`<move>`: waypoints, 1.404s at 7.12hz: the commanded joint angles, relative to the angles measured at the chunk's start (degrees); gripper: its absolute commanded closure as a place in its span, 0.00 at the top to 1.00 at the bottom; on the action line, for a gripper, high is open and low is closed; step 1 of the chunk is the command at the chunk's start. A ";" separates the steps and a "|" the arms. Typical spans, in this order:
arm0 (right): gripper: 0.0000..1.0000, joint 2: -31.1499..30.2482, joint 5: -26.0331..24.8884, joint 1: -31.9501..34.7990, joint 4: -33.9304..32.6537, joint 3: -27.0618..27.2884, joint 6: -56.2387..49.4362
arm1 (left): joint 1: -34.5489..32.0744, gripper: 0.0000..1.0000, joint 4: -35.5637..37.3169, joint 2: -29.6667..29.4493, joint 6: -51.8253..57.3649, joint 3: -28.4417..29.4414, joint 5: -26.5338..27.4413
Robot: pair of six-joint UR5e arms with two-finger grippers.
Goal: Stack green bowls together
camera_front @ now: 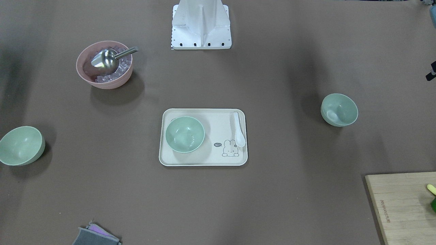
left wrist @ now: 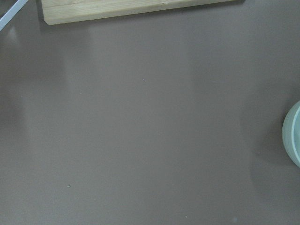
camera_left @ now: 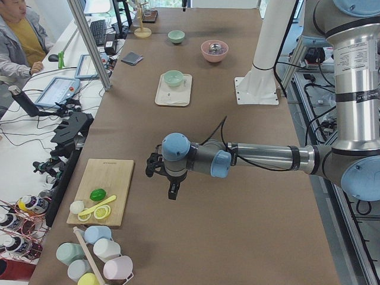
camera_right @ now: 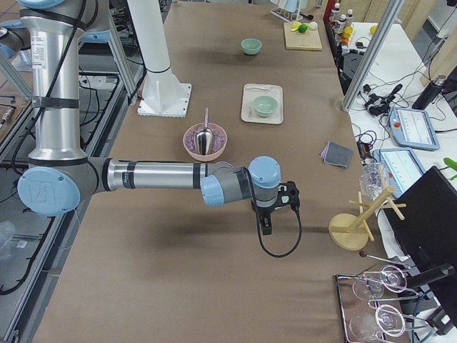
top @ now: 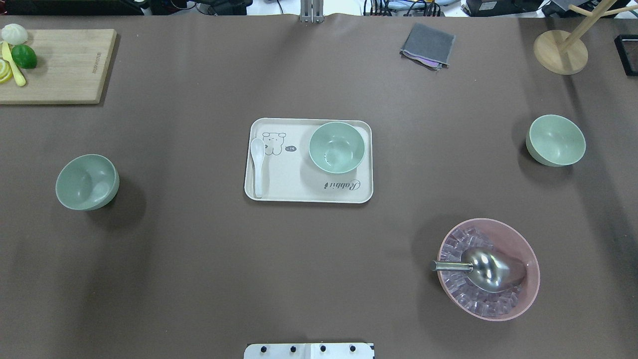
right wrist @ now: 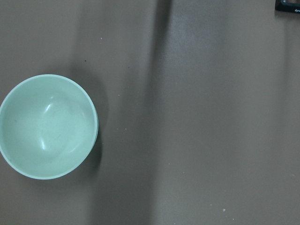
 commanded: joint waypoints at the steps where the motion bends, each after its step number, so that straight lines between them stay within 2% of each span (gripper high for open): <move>1: 1.00 0.06 -0.02 -0.40 0.07 -0.01 -0.07 | 0.07 0.98 -1.05 0.20 -0.60 -0.37 -0.54; 6: 1.00 0.94 0.60 -2.51 0.07 -0.54 1.93 | 0.07 0.98 -1.15 0.20 -0.51 -0.72 -0.72; 7: 1.00 2.42 0.51 -4.52 0.07 -0.80 5.34 | 0.07 0.98 -1.33 0.20 -0.25 -0.72 -0.63; 8: 0.97 4.70 0.24 -9.32 1.11 -1.15 12.77 | 0.07 0.98 -1.76 0.20 -0.42 -0.63 -0.63; 9: 0.95 6.90 -2.19 -12.07 3.21 -3.77 16.24 | 0.16 0.98 -1.85 0.20 -0.51 -0.20 -0.63; 10: 0.94 8.66 -3.26 -13.23 7.15 -8.58 16.53 | 0.16 0.98 -1.85 0.20 -0.51 -0.11 -0.63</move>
